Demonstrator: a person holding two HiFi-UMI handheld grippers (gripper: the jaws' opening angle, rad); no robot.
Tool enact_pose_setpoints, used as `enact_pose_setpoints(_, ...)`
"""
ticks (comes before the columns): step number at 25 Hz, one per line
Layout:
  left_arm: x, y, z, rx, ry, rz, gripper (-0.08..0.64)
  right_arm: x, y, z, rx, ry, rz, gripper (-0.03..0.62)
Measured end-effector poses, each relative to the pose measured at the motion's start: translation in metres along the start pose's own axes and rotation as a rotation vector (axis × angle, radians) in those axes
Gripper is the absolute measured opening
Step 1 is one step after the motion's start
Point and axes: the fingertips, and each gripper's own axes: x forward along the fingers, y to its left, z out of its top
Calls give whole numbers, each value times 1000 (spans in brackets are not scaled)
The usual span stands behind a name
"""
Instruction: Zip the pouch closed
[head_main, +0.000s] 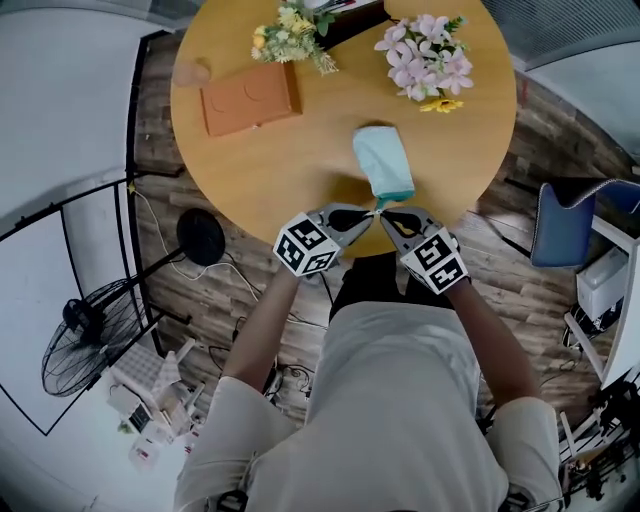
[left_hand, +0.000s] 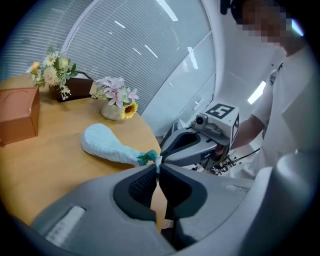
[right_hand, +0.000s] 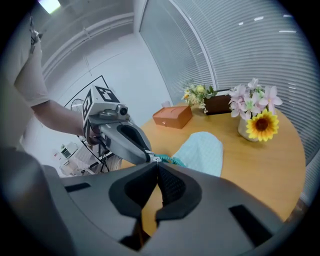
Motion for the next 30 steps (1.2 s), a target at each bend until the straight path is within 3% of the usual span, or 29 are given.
enact_pose_setpoints(7, -16, -26, 28, -29, 13, 28, 28, -31, 9, 24, 38, -26, 60, 5)
enact_pose_setpoints(16, -36, -52, 46, 10, 104, 73, 28, -60, 14, 42, 0, 2, 98, 3)
enact_pose_setpoints(19, -43, -59, 49, 15, 101, 82, 27, -67, 19, 48, -46, 16, 111, 3)
enact_pose_setpoints(30, -62, -68, 58, 14, 53, 130, 27, -78, 1, 56, -65, 27, 93, 3)
